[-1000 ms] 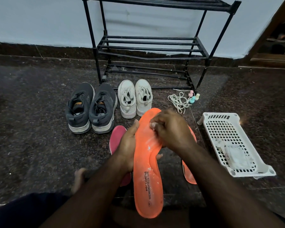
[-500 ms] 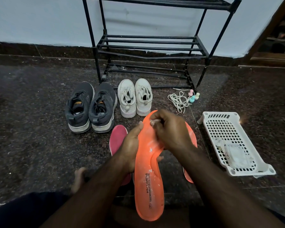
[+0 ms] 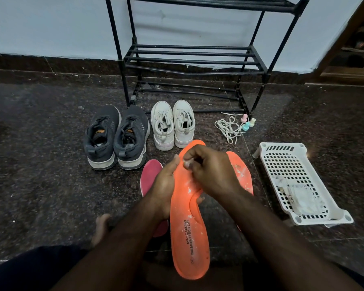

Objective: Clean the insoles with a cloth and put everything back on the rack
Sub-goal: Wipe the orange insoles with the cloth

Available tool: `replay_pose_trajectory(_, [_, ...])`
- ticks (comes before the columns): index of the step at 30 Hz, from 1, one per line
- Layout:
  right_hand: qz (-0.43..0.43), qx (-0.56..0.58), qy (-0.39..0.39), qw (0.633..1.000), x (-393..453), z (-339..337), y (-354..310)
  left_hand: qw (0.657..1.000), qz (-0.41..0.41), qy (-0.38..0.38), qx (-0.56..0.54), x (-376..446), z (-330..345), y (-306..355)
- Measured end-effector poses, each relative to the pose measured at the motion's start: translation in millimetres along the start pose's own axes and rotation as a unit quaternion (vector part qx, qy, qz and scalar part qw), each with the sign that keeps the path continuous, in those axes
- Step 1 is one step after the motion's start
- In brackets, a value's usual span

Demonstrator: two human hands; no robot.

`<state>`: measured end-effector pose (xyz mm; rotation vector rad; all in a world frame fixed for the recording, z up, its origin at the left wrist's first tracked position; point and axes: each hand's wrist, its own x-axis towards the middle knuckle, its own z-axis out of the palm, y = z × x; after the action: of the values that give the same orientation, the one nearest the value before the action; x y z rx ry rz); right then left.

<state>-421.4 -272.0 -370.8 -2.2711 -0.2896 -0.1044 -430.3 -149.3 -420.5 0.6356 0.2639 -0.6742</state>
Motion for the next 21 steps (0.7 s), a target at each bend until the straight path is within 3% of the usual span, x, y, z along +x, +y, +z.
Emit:
replay_pose_trajectory(3, [0.014,0.046,-0.058,0.997,-2,-2,-5,0.999,0.007,0.028,-0.015,5,-6,2])
replay_pose_trajectory(7, [0.031,0.058,0.068,0.996,6,-23,1,1.000,0.011,0.019,-0.007,2,-6,5])
replay_pose_trajectory(9, [0.050,0.065,0.081,0.993,8,-31,4,1.000,0.011,0.008,-0.008,-3,-4,8])
replay_pose_trajectory(14, [0.050,0.015,-0.001,0.999,6,-20,9,0.999,0.015,-0.025,-0.017,-10,1,10])
replay_pose_trajectory(17, [0.033,0.009,-0.009,0.999,9,-21,12,1.000,0.005,0.007,-0.019,-11,2,9])
replay_pose_trajectory(21, [-0.013,-0.121,-0.002,0.993,8,-13,13,0.998,0.005,0.054,-0.013,-8,3,7])
